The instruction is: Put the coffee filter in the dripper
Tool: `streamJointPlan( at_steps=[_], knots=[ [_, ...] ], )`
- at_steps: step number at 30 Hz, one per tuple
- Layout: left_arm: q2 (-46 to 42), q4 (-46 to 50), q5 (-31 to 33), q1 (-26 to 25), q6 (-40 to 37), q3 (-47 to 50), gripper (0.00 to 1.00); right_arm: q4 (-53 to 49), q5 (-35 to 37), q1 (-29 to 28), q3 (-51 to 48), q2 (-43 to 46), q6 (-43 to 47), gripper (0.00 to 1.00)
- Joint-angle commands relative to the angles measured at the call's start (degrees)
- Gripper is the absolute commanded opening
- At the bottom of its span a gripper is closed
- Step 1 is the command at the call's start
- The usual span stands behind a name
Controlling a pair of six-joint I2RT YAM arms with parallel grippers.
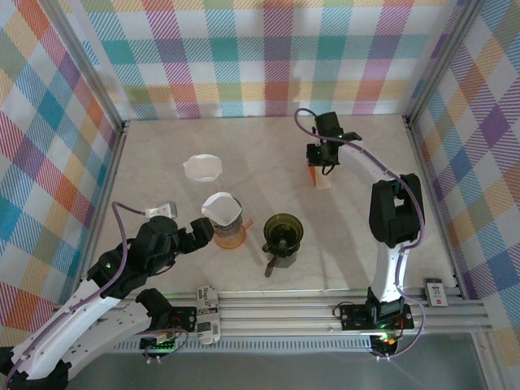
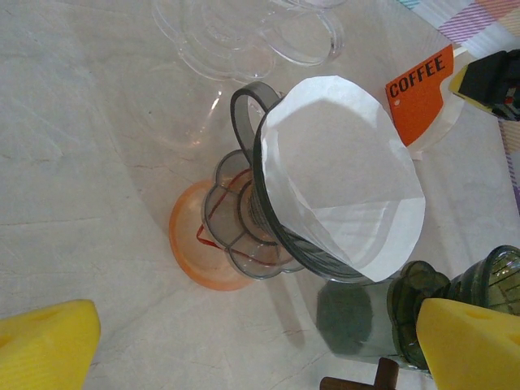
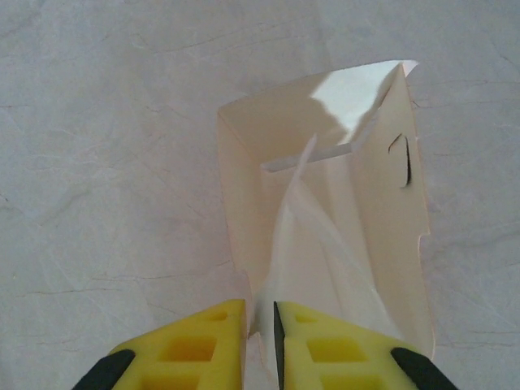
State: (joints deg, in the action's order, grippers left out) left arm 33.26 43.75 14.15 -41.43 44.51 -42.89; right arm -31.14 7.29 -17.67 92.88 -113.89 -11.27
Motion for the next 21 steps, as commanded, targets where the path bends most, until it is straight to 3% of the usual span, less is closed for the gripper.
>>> streamJointPlan(
  at_steps=[1, 4, 18, 21],
  knots=[
    [-0.37, 0.13, 0.6, 0.61, -0.17, 0.27, 1.0, -1.14, 0.81, -0.19, 1.7, -1.5, 0.28, 0.23],
    [-0.43, 0.11, 0.52, 0.62, -0.06, 0.36, 1.0, -0.93, 0.83, -0.17, 1.51, -1.62, 0.28, 0.25],
    [-0.56, -0.11, 0.24, 0.65, 0.21, 0.62, 1.0, -0.62, 3.18, -0.6, 1.29, 0.24, 1.07, 0.12],
    [-0.48, -0.15, 0.17, 0.59, 0.28, 0.72, 1.0, -0.77, 2.91, -0.72, 1.33, 0.33, 1.24, 0.16]
  ],
)
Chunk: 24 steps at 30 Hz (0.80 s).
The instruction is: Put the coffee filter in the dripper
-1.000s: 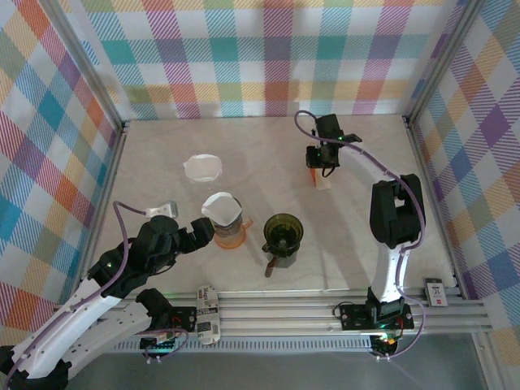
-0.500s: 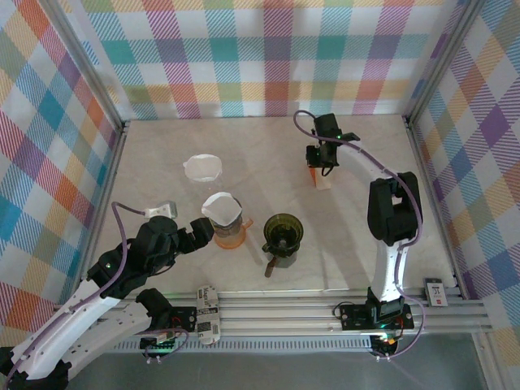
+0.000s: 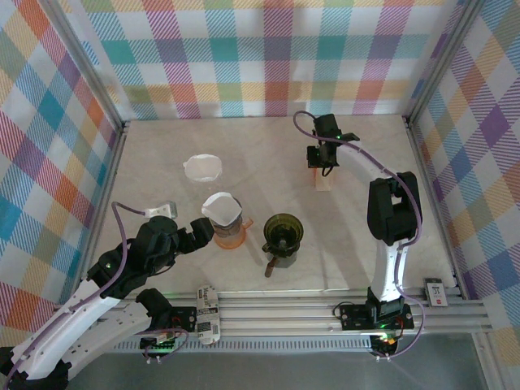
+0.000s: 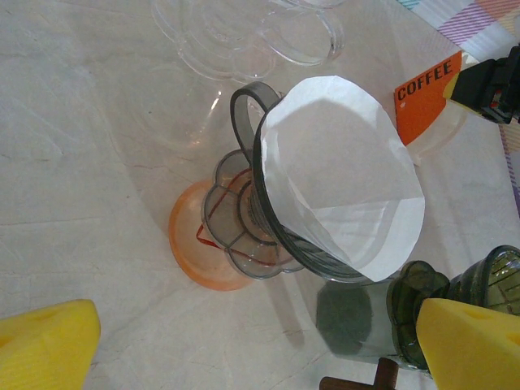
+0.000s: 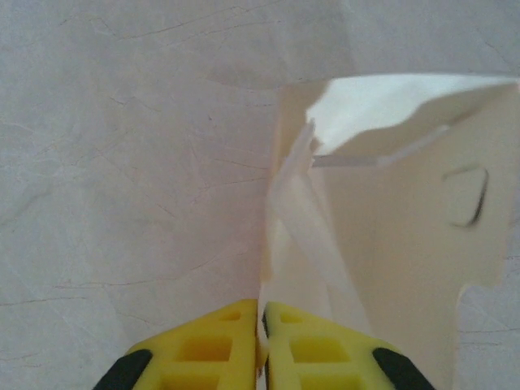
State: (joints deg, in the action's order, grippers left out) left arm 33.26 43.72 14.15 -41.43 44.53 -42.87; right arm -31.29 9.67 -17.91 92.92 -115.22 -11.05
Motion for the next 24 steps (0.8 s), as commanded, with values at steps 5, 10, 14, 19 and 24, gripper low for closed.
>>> streamJointPlan(
  at_steps=[5, 10, 14, 19, 24],
  knots=[
    [-0.9, -0.09, -0.07, 0.65, 0.46, 0.89, 1.0, -0.85, 1.36, -0.64, 1.28, 1.49, 0.59, 0.23],
    [-1.5, 0.13, -0.16, 0.61, 0.79, 1.13, 1.0, -0.9, 2.34, -0.68, 1.55, 1.66, 0.24, 0.27],
    [-1.87, -0.12, -0.35, 0.65, 1.16, 1.63, 1.0, -0.85, 2.72, -0.72, 1.77, 1.93, 0.16, 0.29],
    [-2.03, -0.44, -0.59, 0.59, 1.47, 2.09, 1.0, -1.93, 4.27, -0.72, 2.62, 1.33, -0.01, 0.26],
    [-2.05, -0.31, -0.54, 0.65, 1.38, 1.95, 1.0, -1.39, 5.33, -0.73, 2.09, 1.84, -0.35, 0.25]
  ],
)
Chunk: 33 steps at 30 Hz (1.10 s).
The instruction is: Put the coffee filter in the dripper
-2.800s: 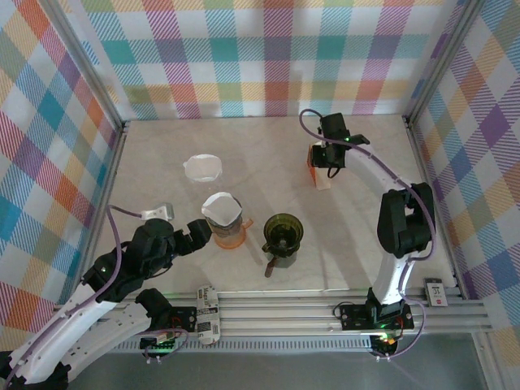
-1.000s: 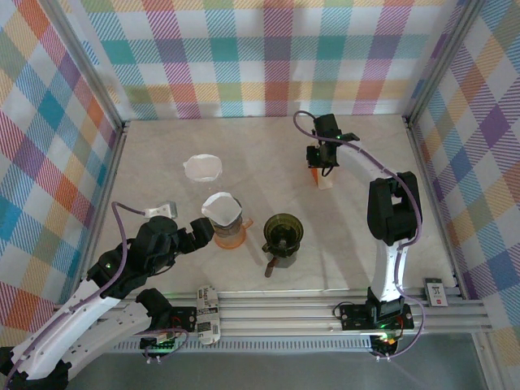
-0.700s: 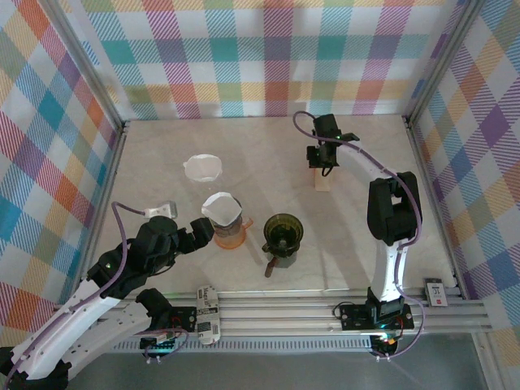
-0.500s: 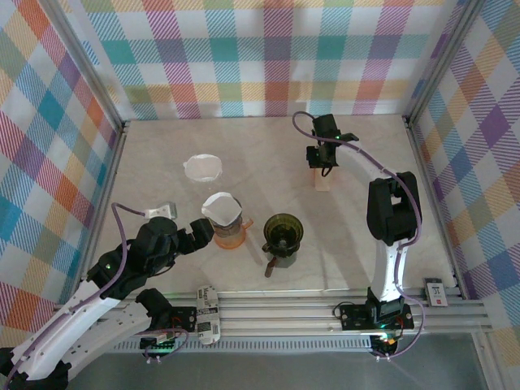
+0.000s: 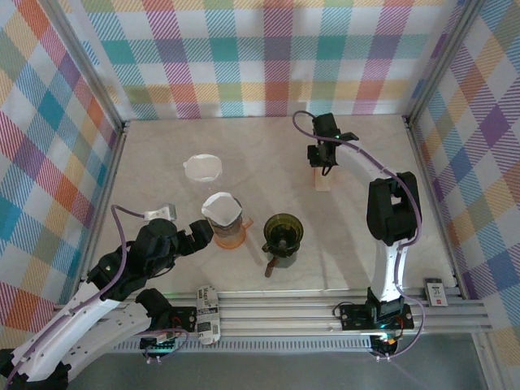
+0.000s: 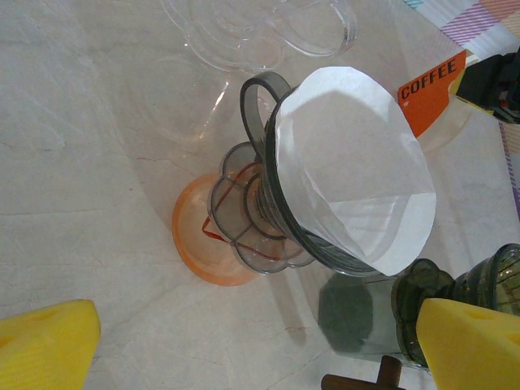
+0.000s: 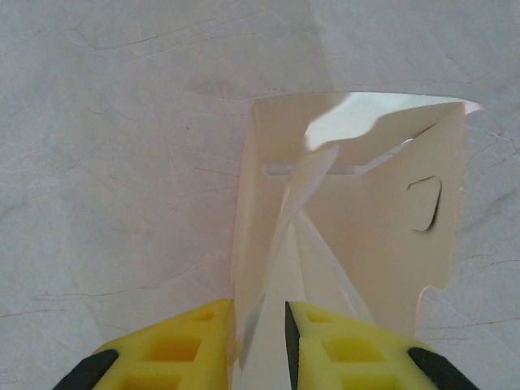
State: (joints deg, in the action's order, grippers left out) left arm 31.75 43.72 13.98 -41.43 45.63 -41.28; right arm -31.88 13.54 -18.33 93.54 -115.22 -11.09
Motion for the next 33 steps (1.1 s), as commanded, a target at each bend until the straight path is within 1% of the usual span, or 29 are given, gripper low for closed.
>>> streamJointPlan(
  at_steps=[1, 8, 10, 14, 19, 25, 28, 33],
  knots=[
    [-0.55, -0.31, -0.35, 0.65, 0.25, 0.34, 1.0, -0.98, 1.64, -0.24, 1.6, 1.76, -0.32, 0.24],
    [-0.72, -0.31, -0.38, 0.57, 0.35, 0.45, 1.0, -1.3, 2.64, -0.3, 1.3, 1.66, -0.26, 0.17],
    [-0.72, -0.3, -0.42, 0.63, 0.41, 0.5, 1.0, -1.23, 2.42, -0.31, 1.38, 1.66, -0.09, 0.13],
    [-0.7, -0.31, -0.43, 0.67, 0.34, 0.41, 1.0, -0.4, 1.45, -0.35, 0.75, 2.8, 0.31, 0.0],
    [-0.74, -0.04, -0.37, 0.6, 0.39, 0.06, 1.0, 0.2, 0.47, -0.72, -0.95, 6.8, 0.89, 0.0],
    [-0.79, -0.09, -0.52, 0.66, 0.18, -0.38, 1.0, -1.46, -0.53, -1.75, -5.32, 14.9, 0.21, 0.0],
    [-0.81, 0.21, -0.44, 0.6, -0.13, -0.97, 1.0, -1.93, -1.37, -2.4, -9.45, 21.08, -0.99, 0.0],
    [-0.72, 1.18, -0.4, 0.6, -1.0, -2.47, 1.0, -4.43, -4.63, -4.17, -16.63, 33.82, -3.09, 0.0]
  ],
)
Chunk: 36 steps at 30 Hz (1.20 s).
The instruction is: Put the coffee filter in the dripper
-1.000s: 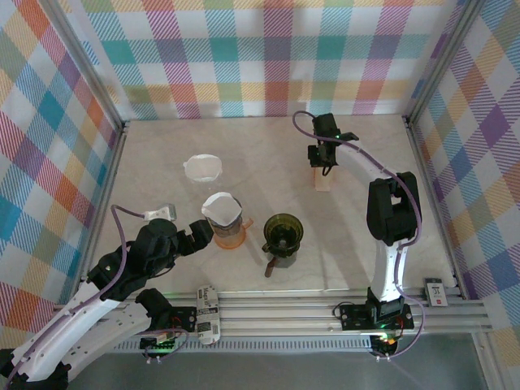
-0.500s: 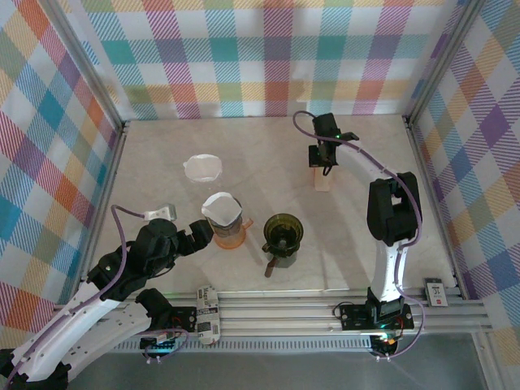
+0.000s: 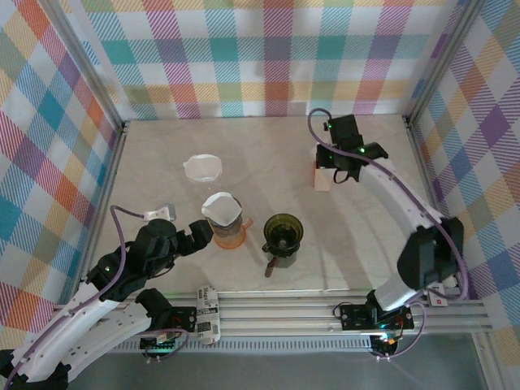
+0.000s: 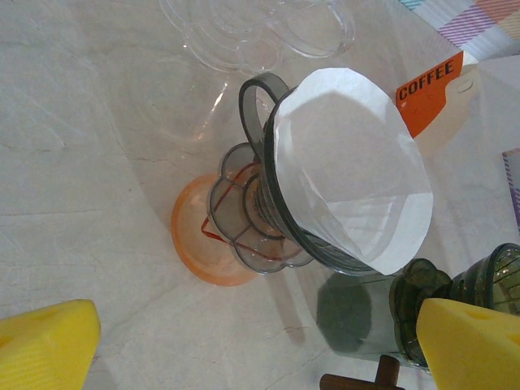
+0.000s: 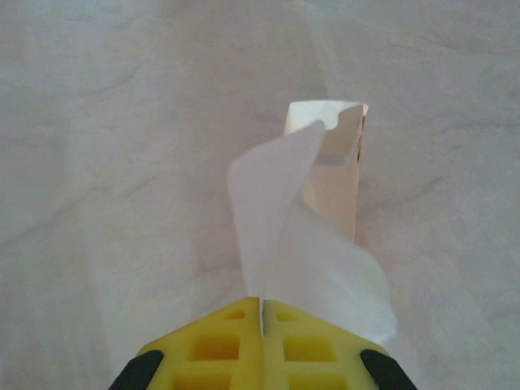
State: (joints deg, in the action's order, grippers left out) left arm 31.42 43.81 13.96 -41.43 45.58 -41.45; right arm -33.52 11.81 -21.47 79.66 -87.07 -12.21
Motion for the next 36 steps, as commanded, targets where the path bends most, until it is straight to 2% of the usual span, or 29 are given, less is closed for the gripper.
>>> streamJointPlan(
  at_steps=[1, 8, 15, 23, 29, 36],
  knots=[
    [-0.38, 1.34, -0.45, 0.65, -1.1, -2.71, 1.0, -3.48, -3.46, -1.52, -3.53, 7.87, -2.19, 0.0],
    [-0.31, 2.57, -1.25, 0.67, -2.33, -4.94, 1.0, -17.18, -8.59, -7.62, -3.38, 20.34, -1.29, 0.0],
    [0.54, 3.03, -1.85, 0.65, -2.69, -6.49, 1.0, -34.39, -9.01, -16.78, 4.12, 22.65, -1.29, 0.0],
    [2.8, 2.33, -3.66, 0.62, -2.88, -7.43, 1.0, -46.49, -6.38, -26.59, 14.43, 15.98, -1.14, 0.0],
    [3.38, 2.33, -4.21, 0.58, -3.39, -7.86, 1.0, -51.5, -4.98, -29.27, 19.52, 7.99, 2.29, 0.0],
    [3.12, 2.11, -4.98, 0.61, -3.21, -7.25, 1.0, -51.53, -5.25, -31.8, 25.08, 0.5, 4.9, 0.0]
  ],
)
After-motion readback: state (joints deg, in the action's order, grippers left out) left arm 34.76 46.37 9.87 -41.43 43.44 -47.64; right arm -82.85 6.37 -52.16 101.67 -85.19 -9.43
